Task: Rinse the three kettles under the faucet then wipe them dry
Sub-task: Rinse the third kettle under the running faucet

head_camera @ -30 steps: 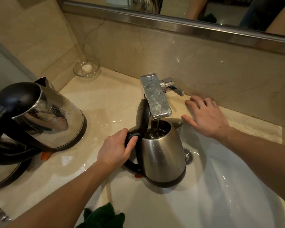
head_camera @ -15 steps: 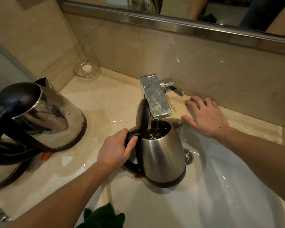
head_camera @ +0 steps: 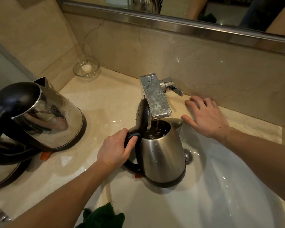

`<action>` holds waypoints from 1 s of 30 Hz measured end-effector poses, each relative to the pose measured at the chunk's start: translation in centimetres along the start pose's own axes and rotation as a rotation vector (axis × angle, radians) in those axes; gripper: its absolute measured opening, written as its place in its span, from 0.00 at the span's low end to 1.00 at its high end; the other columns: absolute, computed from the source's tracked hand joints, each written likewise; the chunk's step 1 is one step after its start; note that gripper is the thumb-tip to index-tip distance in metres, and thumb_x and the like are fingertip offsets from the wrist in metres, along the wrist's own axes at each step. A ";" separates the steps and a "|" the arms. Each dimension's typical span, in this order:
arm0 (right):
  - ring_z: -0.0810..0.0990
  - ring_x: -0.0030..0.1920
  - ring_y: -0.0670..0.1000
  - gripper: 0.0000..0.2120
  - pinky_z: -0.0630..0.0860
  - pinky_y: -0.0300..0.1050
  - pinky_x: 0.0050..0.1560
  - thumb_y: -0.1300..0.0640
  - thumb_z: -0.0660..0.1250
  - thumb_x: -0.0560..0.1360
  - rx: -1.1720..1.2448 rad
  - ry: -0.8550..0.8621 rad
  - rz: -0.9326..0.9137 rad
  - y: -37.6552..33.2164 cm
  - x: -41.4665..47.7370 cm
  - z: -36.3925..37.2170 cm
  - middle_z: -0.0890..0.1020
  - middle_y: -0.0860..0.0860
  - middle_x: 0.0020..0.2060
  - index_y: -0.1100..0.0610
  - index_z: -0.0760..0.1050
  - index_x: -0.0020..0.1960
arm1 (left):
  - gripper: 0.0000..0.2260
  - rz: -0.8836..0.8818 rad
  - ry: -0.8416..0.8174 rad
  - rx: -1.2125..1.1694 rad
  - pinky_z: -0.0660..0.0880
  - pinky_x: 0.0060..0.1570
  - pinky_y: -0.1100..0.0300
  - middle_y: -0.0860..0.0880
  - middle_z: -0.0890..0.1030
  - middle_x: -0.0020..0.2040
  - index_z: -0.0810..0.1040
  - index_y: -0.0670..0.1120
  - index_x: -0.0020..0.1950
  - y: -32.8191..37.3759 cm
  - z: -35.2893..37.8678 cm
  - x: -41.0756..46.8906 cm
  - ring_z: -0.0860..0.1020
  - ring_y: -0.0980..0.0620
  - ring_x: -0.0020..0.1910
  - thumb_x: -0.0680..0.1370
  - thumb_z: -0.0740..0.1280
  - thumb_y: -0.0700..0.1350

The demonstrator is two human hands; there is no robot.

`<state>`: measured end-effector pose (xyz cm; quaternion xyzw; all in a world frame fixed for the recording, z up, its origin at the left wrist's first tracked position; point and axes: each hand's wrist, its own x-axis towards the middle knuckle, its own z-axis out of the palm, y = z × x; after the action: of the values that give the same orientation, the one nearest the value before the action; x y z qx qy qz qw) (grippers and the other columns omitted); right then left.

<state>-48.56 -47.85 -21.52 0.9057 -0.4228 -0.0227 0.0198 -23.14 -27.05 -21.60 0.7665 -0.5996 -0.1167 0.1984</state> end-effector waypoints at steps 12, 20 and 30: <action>0.69 0.58 0.60 0.30 0.68 0.57 0.61 0.33 0.45 0.77 0.016 0.012 0.005 0.0 -0.1 0.1 0.68 0.53 0.68 0.51 0.65 0.68 | 0.24 -0.007 -0.008 0.009 0.75 0.38 0.57 0.53 0.76 0.40 0.73 0.48 0.52 0.0 0.1 0.0 0.75 0.54 0.37 0.77 0.49 0.65; 0.69 0.59 0.61 0.28 0.67 0.58 0.61 0.34 0.49 0.79 0.014 0.027 -0.001 0.1 -0.1 0.1 0.68 0.53 0.69 0.52 0.65 0.69 | 0.26 -0.004 -0.004 0.015 0.75 0.38 0.56 0.53 0.77 0.40 0.73 0.48 0.51 0.0 0.0 0.0 0.75 0.53 0.36 0.76 0.46 0.66; 0.68 0.60 0.60 0.29 0.66 0.57 0.63 0.34 0.48 0.78 0.011 0.023 -0.002 0.0 -0.1 0.0 0.67 0.53 0.70 0.52 0.65 0.70 | 0.25 0.011 -0.004 -0.009 0.72 0.36 0.60 0.53 0.76 0.39 0.72 0.48 0.51 0.1 -0.1 0.0 0.74 0.54 0.36 0.76 0.48 0.65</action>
<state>-48.60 -47.79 -21.49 0.9064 -0.4218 -0.0098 0.0197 -23.13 -27.06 -21.45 0.7622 -0.6034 -0.1199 0.2013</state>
